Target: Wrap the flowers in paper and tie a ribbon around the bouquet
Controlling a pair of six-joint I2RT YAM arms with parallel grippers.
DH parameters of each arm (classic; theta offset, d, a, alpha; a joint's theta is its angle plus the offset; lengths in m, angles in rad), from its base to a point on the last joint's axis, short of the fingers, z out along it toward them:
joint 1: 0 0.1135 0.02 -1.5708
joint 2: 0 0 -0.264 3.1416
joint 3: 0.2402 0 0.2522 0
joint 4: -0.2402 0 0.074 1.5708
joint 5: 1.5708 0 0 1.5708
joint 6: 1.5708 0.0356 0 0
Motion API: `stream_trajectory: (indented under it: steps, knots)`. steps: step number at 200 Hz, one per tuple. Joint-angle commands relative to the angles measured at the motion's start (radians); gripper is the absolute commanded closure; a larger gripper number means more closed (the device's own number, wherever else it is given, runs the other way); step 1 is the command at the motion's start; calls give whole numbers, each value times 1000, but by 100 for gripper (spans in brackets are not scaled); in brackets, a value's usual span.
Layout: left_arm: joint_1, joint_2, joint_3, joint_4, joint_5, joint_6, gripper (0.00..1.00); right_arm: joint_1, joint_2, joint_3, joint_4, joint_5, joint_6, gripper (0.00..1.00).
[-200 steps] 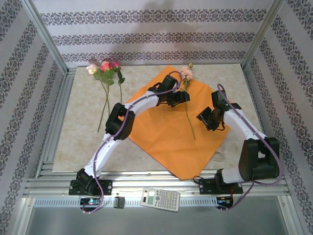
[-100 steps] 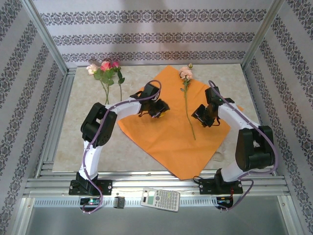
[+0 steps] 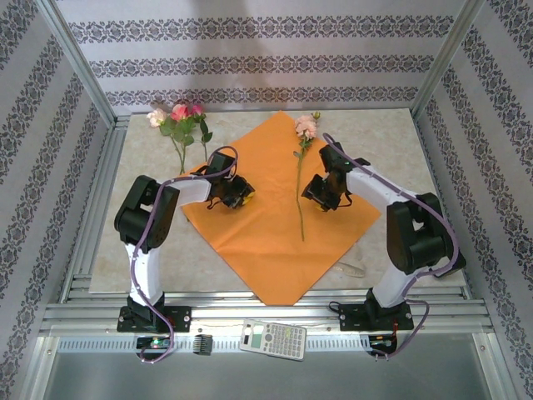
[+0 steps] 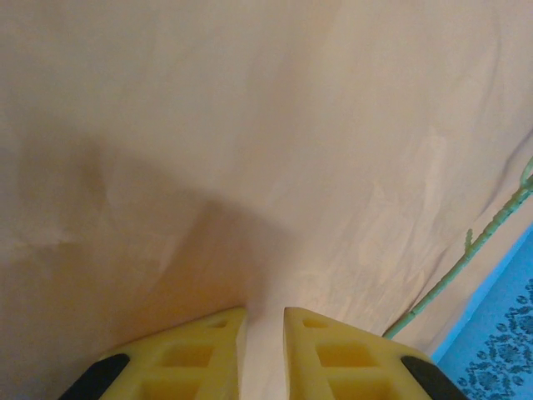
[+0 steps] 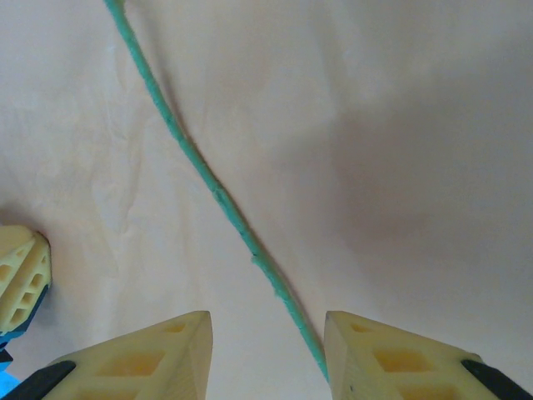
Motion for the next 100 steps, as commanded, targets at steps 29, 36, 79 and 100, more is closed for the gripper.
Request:
stream_trajectory:
  steps: [29,36,79,100]
  knots:
    - [-8,-18,-98,91,-12,-95,81,52,93,79,21,-19,44,59]
    - [-13,-22,-102,105,-9,-106,81,51,106,81,26,-21,52,58]
    - [-60,-35,-56,95,16,-133,80,26,161,66,24,28,66,58]
    - [-67,-64,-46,72,18,-141,75,-4,162,43,22,62,32,58]
